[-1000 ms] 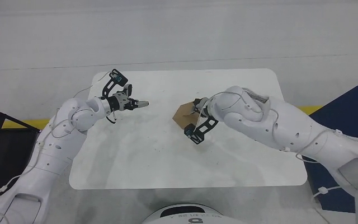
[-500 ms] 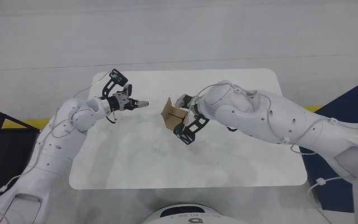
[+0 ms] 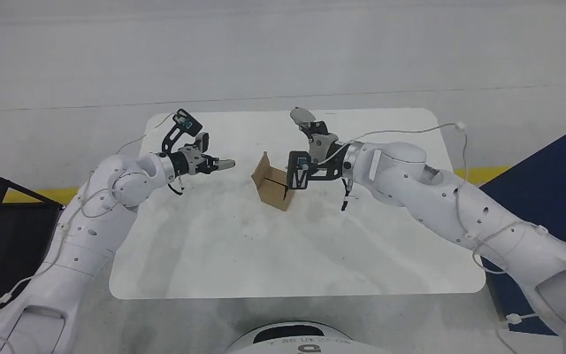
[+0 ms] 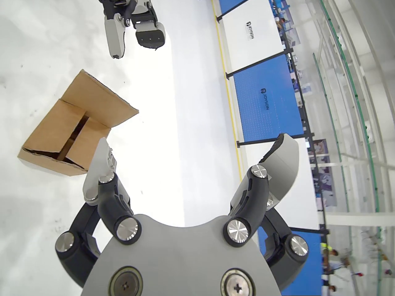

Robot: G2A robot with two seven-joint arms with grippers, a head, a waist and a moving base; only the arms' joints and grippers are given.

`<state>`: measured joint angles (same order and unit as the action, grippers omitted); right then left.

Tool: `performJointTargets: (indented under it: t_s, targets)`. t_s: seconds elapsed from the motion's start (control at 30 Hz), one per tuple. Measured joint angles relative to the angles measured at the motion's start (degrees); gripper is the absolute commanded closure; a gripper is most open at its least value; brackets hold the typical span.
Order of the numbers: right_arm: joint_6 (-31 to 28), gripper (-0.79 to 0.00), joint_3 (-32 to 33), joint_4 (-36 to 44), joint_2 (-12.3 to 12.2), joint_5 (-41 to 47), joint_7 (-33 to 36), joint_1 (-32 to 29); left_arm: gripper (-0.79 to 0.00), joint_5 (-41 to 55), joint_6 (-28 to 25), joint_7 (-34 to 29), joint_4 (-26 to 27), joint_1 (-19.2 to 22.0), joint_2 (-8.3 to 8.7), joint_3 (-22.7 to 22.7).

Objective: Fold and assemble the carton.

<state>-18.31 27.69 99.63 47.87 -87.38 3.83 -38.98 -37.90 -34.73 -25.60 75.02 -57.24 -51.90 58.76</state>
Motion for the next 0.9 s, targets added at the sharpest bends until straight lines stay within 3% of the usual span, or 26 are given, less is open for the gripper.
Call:
performJointTargets:
  t_s: [0.27, 0.47, 0.57, 0.73, 0.9]
  targets:
    - [-0.9, -0.785, 0.4, -1.2, 0.1, 1.7, -1.2, -0.6, -0.785, 0.0, 0.0, 0.0, 0.0, 0.0, 0.00, 0.0]
    - [-13.2, -0.785, 3.1, -12.5, -0.3, 17.4, -15.0, -4.5, -0.785, 0.0, 0.0, 0.0, 0.0, 0.0, 0.00, 0.0]
    - [-15.0, -0.785, 3.0, -16.8, 0.0, 17.7, -14.7, -6.0, -0.785, 0.0, 0.0, 0.0, 0.0, 0.0, 0.00, 0.0]
    - [-16.9, -0.785, 0.4, -22.3, 2.6, 19.2, -15.3, -6.2, -0.785, 0.0, 0.0, 0.0, 0.0, 0.0, 0.00, 0.0]
    - [-16.9, -0.785, -2.9, -28.8, 6.7, 19.0, -17.2, -4.4, -0.785, 0.0, 0.0, 0.0, 0.0, 0.0, 0.00, 0.0]
